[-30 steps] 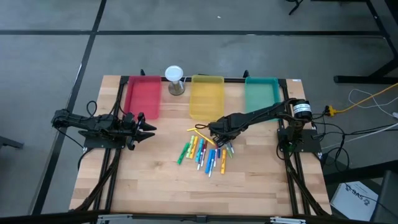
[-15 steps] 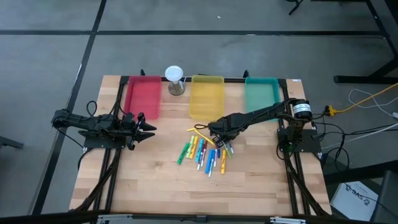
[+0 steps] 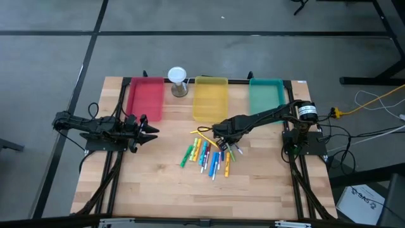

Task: Pick & Place Markers
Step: Put the right blue marker into the yellow bin

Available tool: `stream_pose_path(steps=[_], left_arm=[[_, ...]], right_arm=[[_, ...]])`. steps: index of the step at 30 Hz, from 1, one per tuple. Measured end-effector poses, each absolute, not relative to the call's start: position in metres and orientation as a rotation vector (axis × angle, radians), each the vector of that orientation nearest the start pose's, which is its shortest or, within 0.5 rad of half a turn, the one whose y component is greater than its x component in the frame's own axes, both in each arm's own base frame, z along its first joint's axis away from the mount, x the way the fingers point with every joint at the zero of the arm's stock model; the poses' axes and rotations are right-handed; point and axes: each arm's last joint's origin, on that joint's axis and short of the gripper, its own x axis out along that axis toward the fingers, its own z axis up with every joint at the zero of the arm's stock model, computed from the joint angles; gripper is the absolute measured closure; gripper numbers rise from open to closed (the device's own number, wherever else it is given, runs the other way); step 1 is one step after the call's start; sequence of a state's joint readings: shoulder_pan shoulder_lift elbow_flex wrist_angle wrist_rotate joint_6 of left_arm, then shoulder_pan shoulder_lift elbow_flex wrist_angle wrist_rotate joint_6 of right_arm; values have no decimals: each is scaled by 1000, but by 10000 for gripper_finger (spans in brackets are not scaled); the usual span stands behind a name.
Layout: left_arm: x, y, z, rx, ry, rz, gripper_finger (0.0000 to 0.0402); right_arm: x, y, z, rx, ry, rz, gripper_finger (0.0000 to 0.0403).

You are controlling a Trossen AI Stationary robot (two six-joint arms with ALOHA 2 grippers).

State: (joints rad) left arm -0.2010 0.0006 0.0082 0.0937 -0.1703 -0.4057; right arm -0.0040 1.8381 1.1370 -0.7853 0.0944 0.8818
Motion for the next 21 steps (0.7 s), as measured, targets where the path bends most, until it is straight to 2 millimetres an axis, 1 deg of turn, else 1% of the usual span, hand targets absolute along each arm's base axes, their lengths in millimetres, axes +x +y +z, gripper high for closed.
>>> stream_pose_path(steps=[4,21], left_arm=[[95,-14,175,-424,-92,-51,258],[95,-14,175,-424,-92,-50,258]], right_arm=[[324,-4,150,642,1339,-721,366],[324,-3,149,641,1336,-717,367]])
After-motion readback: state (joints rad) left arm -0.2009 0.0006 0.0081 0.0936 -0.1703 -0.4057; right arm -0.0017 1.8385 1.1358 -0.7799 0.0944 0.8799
